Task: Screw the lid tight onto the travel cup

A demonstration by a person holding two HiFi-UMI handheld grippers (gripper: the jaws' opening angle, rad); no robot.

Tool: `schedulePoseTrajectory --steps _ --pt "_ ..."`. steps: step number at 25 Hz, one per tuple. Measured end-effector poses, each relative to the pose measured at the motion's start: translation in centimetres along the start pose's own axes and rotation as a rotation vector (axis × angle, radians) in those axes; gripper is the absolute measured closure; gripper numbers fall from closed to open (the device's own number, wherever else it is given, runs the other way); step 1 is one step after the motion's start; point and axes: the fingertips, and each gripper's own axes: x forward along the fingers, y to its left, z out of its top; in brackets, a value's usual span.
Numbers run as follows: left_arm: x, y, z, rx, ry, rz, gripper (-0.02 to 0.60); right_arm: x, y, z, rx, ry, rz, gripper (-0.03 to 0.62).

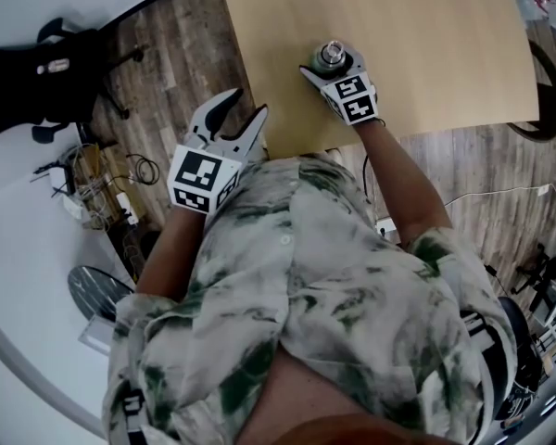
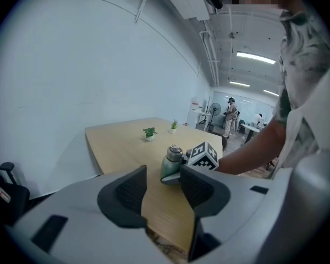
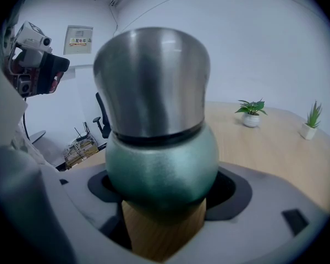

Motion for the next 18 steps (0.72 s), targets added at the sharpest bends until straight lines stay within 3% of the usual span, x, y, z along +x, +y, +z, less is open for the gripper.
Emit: schedulePoseTrajectory --steps 11,18 --pt "-1.9 -1.5 0.6 -0.001 -0.012 0.022 0.399 -1.7 0.7 0.7 -0.04 0.023 0.051 0.189" --pt "-3.2 -4.6 0.8 -0.007 -0.045 0.039 0.399 -5.7 1.7 1.6 -0.057 0.017 0.075 0.189"
